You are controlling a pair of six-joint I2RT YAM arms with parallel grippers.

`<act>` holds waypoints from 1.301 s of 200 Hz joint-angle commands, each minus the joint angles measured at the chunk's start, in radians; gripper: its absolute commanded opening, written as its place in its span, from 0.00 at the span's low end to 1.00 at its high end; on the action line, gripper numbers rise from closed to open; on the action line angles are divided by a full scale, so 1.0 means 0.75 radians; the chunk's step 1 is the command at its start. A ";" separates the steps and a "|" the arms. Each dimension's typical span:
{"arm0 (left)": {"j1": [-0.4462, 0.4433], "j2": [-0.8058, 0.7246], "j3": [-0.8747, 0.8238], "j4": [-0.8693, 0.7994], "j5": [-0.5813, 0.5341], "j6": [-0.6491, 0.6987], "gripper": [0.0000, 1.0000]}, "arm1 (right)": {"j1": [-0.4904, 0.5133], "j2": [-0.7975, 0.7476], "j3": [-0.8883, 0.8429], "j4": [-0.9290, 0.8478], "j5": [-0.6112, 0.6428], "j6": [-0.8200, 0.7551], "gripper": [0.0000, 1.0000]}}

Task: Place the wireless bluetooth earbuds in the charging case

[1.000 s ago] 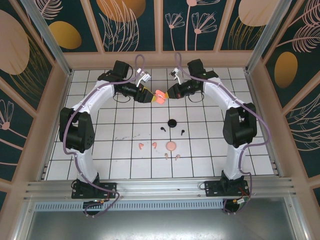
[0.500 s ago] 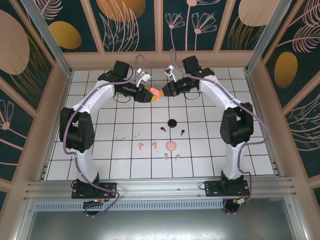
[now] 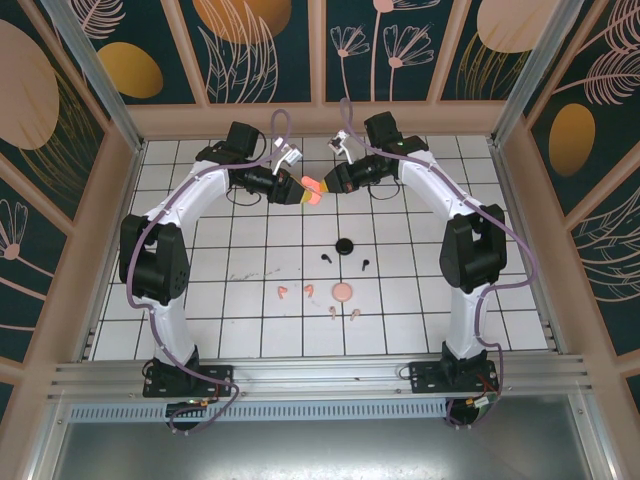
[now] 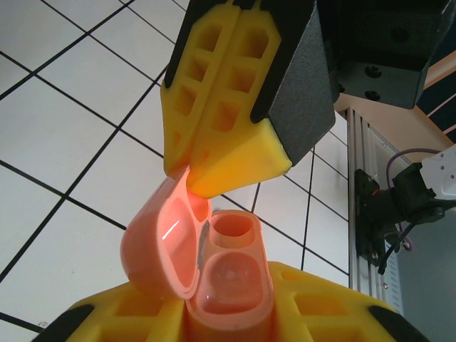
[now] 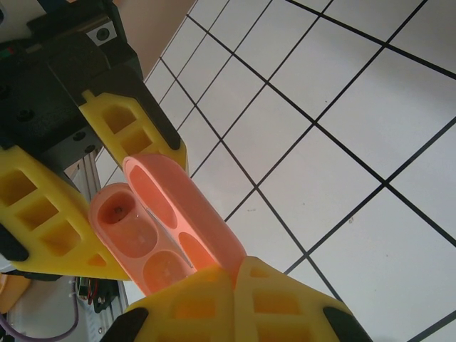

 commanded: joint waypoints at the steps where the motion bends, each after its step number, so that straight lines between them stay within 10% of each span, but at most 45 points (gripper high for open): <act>1: -0.010 0.019 0.021 -0.051 0.061 0.043 0.24 | 0.008 0.024 0.051 -0.002 -0.016 0.012 0.00; 38: -0.009 0.019 0.021 -0.048 0.065 0.043 0.07 | 0.008 0.020 0.060 0.023 0.000 0.041 0.00; 93: -0.003 -0.145 -0.220 0.409 -0.043 -0.226 0.00 | -0.013 -0.162 -0.093 0.152 0.085 0.186 0.49; 181: 0.001 -0.607 -0.680 1.145 -0.536 -0.639 0.00 | 0.328 -0.560 -0.659 0.288 0.639 0.592 0.53; 260: 0.001 -0.960 -1.101 1.626 -1.050 -0.867 0.00 | 0.730 -0.446 -0.774 0.277 1.186 1.248 0.62</act>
